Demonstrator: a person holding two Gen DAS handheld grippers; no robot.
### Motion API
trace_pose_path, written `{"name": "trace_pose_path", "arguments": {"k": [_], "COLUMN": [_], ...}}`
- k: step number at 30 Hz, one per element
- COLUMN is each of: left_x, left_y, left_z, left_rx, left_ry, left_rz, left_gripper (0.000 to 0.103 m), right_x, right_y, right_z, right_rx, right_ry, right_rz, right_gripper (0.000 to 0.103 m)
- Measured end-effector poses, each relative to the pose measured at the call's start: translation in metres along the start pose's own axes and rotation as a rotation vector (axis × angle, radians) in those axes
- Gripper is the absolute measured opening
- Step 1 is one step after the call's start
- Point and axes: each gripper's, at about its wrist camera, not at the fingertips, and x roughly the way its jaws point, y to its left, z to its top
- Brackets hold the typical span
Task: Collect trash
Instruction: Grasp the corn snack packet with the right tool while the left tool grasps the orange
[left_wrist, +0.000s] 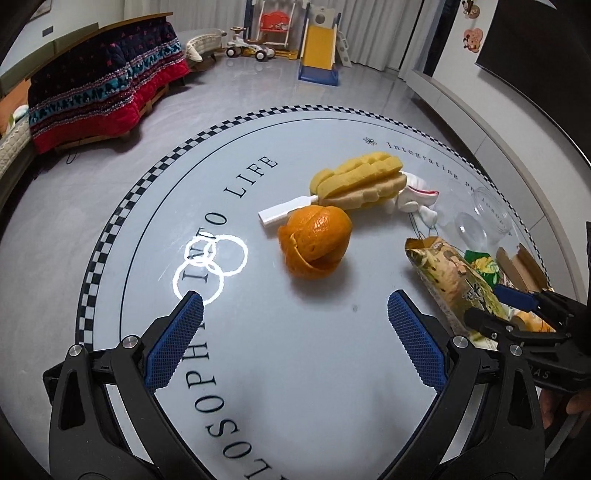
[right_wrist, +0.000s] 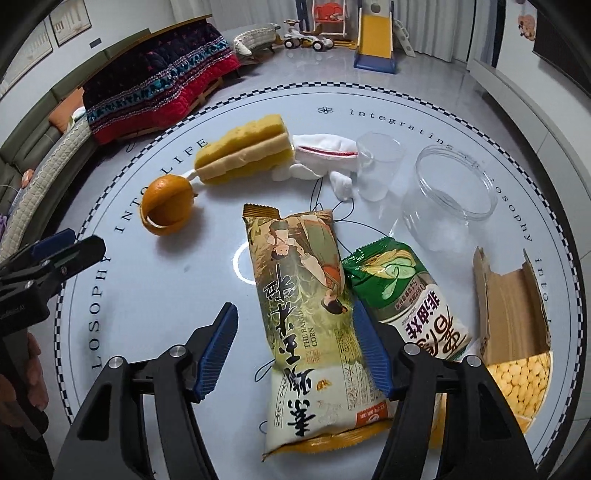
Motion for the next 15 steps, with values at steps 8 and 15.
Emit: {"name": "trace_pose_path", "arguments": {"k": [8,15], "left_x": [0.054,0.077], "left_y": [-0.008,-0.008], "left_z": [0.021,0.027], "left_rx": [-0.013,-0.016], "left_ry": [0.058,0.084], "left_rz": [0.024,0.04], "left_gripper": [0.097,0.091], "right_x": [0.018,0.023], "right_y": [0.007,0.008], "right_z": [0.005,-0.001], "right_rx": [-0.074,-0.072], "right_ry": [0.041,0.037], "right_rz": [0.04,0.047], "right_gripper": [0.052,0.05]}}
